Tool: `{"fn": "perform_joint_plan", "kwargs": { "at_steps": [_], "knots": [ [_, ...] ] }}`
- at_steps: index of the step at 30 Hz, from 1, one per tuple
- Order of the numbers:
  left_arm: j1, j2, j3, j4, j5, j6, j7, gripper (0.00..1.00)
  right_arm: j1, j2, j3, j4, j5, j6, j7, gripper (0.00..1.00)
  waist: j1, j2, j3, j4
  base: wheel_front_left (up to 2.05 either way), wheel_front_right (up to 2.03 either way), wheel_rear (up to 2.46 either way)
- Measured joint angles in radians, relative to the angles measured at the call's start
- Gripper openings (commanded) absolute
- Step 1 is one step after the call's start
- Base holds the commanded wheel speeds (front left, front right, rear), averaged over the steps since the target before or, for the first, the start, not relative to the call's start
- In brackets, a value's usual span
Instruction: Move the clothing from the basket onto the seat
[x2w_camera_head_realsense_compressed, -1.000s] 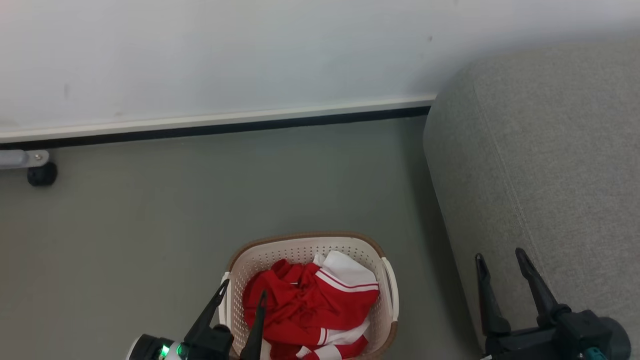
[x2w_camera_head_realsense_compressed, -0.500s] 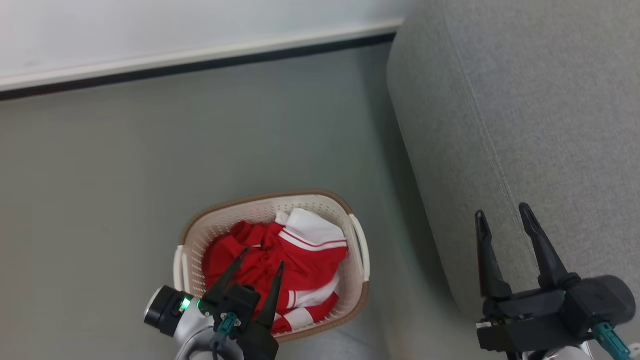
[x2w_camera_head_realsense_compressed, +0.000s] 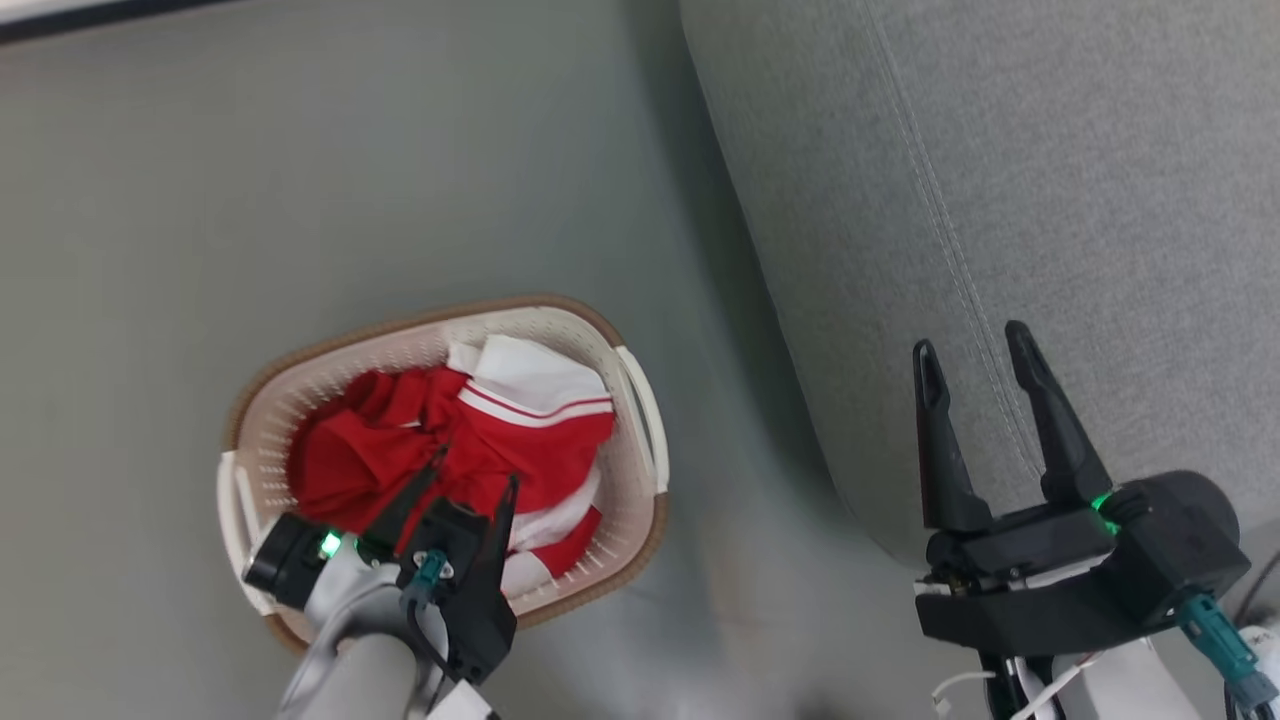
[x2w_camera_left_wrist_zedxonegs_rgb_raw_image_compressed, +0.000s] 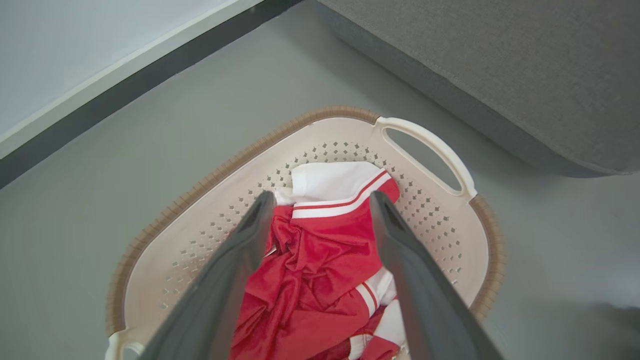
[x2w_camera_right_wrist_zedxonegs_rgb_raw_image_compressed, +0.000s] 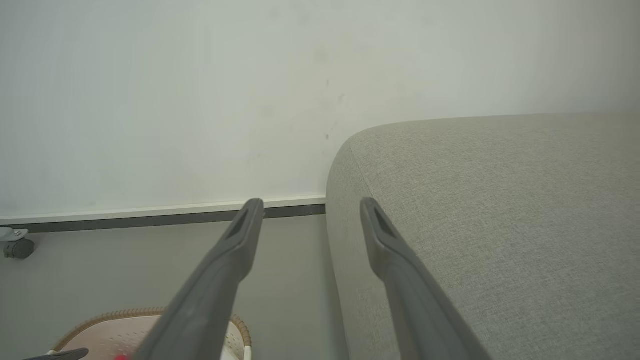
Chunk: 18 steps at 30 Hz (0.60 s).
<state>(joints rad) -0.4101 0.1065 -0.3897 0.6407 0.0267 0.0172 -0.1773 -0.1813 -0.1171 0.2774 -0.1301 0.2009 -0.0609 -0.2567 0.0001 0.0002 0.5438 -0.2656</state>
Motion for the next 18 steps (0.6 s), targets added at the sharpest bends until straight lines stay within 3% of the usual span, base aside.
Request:
{"fn": "perform_joint_plan", "kwargs": {
  "at_steps": [18],
  "knots": [
    [-0.221,0.040,-0.012,0.072,0.057,-0.009,0.042,1.00,-0.122,0.021,-0.034,-0.082,0.001,0.008,0.000,1.00,0.0000,0.0000,0.235,-0.090,0.00,0.00,0.00]
  ]
}}
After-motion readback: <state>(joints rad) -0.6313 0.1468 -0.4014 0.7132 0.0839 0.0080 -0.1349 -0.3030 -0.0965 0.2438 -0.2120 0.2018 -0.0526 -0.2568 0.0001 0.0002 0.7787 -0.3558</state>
